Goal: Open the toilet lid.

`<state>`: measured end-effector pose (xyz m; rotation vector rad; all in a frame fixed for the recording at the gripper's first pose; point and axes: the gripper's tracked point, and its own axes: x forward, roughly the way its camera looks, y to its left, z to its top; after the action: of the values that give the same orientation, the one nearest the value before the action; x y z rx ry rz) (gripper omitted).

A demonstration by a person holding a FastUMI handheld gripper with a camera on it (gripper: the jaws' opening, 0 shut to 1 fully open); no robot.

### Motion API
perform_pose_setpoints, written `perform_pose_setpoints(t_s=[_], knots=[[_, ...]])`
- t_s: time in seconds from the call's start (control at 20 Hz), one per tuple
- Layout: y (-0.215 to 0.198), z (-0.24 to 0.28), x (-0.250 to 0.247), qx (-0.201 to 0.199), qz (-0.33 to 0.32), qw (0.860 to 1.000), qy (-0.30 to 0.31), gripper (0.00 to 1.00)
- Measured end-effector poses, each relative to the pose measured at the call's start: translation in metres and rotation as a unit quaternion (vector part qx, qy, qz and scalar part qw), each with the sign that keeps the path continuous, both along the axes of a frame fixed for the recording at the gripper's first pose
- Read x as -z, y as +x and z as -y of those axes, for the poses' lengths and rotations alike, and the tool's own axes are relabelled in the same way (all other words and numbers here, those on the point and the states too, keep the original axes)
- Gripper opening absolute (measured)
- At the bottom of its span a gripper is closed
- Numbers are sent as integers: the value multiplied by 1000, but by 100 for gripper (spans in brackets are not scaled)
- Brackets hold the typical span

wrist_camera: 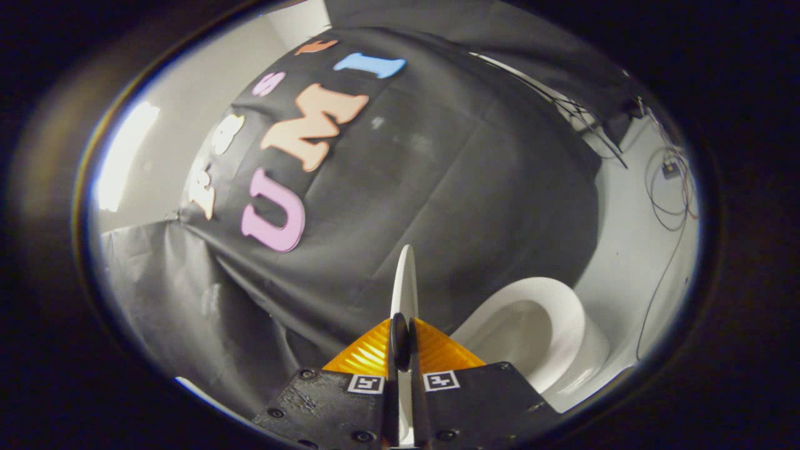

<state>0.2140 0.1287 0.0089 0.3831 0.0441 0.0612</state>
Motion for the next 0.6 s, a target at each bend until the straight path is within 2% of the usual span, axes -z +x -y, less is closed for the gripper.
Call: perform_pose_setpoints(t_s=[0.2, 0.6], knots=[[5, -49, -12, -3, -14, 997, -81, 8], [10, -139, -15, -43, -29, 982, -181, 9]])
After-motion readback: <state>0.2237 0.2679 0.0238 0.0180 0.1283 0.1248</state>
